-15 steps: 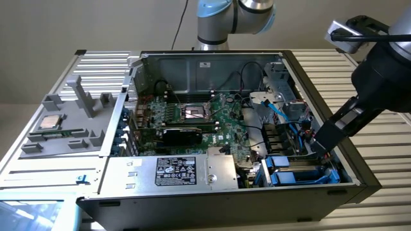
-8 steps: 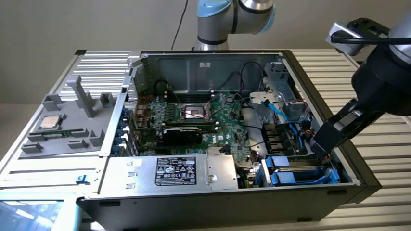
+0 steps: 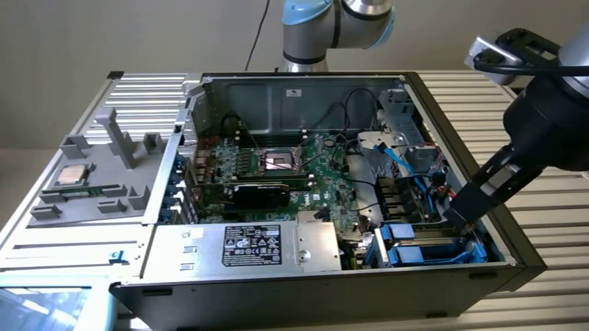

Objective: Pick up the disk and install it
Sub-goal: 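Insert the first disk wire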

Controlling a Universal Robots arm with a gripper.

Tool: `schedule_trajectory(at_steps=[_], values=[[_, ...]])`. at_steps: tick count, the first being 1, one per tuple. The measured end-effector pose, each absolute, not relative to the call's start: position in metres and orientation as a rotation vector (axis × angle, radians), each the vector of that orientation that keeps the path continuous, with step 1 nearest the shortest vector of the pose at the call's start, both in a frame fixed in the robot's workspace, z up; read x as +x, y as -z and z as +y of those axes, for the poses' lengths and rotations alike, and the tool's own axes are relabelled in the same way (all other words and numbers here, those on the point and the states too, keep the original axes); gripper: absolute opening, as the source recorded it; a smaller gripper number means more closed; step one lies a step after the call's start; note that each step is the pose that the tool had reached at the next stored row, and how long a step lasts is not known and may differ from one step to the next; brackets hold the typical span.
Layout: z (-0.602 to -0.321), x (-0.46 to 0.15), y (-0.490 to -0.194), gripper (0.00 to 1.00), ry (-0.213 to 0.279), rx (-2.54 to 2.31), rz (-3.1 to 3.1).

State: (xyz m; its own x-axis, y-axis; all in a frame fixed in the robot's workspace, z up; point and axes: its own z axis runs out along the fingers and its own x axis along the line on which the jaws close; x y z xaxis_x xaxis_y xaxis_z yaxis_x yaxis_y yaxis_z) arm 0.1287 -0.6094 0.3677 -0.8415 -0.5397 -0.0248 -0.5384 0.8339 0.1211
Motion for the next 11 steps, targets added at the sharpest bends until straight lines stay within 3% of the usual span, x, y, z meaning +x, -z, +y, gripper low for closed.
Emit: schedule_trajectory(at_steps=[11], values=[[-0.6094,0.1286,-0.3677,0.56,0.191,1.171,-2.885]])
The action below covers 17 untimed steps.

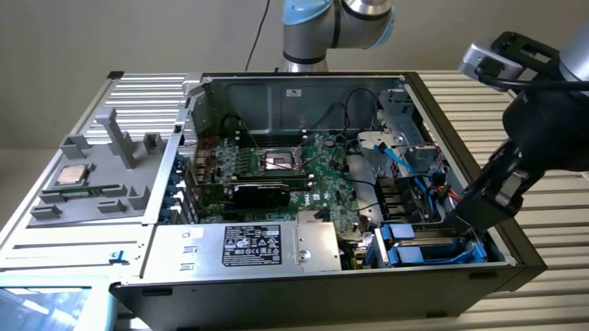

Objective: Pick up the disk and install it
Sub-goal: 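Insert the first disk wire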

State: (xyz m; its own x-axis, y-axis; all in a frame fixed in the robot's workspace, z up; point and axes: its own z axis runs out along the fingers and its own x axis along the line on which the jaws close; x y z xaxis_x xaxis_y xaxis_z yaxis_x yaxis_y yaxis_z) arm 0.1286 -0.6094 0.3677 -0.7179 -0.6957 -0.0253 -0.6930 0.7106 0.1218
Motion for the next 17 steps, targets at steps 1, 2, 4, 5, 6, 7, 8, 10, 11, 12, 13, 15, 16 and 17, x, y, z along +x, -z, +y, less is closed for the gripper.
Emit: schedule_trajectory(at_steps=[1,2,4,5,6,7,8,10,11,12,13,15,16,17], values=[[-0.6095,0.1286,-0.3677,0.56,0.191,1.197,-2.873],[-0.6095,0.1286,-0.3677,0.56,0.191,1.224,-2.860],[-0.6095,0.1285,-0.3677,0.56,0.190,1.275,-2.836],[-0.6095,0.1285,-0.3677,0.56,0.190,1.300,-2.823],[-0.6095,0.1285,-0.3677,0.56,0.189,1.325,-2.810],[-0.6095,0.1285,-0.3677,0.56,0.189,1.350,-2.797],[-0.6095,0.1284,-0.3676,0.56,0.189,1.374,-2.784],[-0.6095,0.1284,-0.3677,0.56,0.187,1.425,-2.756],[-0.6095,0.1284,-0.3677,0.56,0.187,1.449,-2.742],[-0.6095,0.1284,-0.3677,0.56,0.186,1.473,-2.728],[-0.6095,0.1284,-0.3677,0.56,0.186,1.497,-2.714],[-0.6095,0.1284,-0.3677,0.56,0.185,1.546,-2.684],[-0.6095,0.1284,-0.3677,0.56,0.184,1.569,-2.669],[-0.6095,0.1284,-0.3677,0.56,0.183,1.592,-2.654]])
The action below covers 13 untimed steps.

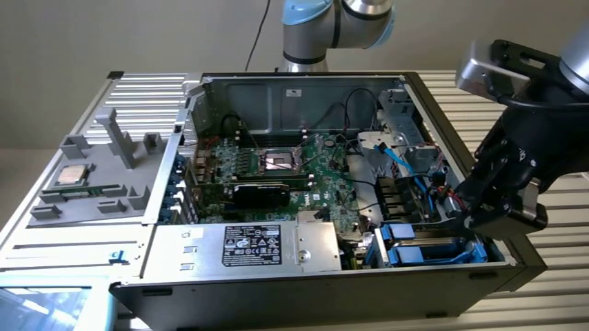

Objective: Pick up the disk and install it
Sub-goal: 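Insert the first disk wire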

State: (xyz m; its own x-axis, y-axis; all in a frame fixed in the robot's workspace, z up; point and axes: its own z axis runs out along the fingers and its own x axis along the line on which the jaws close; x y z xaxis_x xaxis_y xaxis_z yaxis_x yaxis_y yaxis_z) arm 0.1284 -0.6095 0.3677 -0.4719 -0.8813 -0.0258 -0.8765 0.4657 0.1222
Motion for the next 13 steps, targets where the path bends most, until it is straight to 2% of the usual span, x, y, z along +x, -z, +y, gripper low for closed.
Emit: schedule_trajectory(at_steps=[13], values=[[-0.6095,0.1284,-0.3676,0.56,0.172,1.890,-2.442]])
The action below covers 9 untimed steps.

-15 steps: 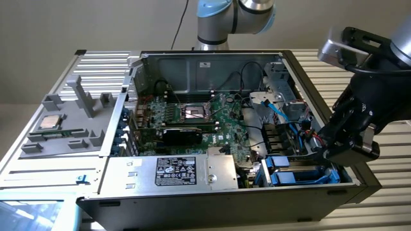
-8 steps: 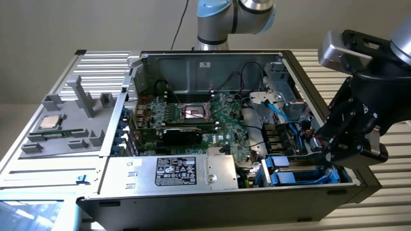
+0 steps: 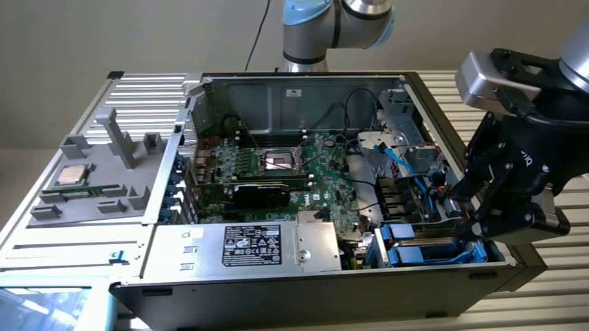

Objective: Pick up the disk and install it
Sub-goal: 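Insert the first disk wire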

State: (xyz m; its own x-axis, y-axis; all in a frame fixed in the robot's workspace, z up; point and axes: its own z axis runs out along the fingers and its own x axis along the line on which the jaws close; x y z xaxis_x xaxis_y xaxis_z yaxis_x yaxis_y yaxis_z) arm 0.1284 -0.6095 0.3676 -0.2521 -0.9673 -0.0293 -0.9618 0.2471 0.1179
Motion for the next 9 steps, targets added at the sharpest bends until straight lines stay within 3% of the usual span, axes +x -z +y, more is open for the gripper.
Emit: schedule_trajectory(at_steps=[9], values=[[-0.6094,0.1283,-0.3654,0.56,0.198,2.082,-2.307]])
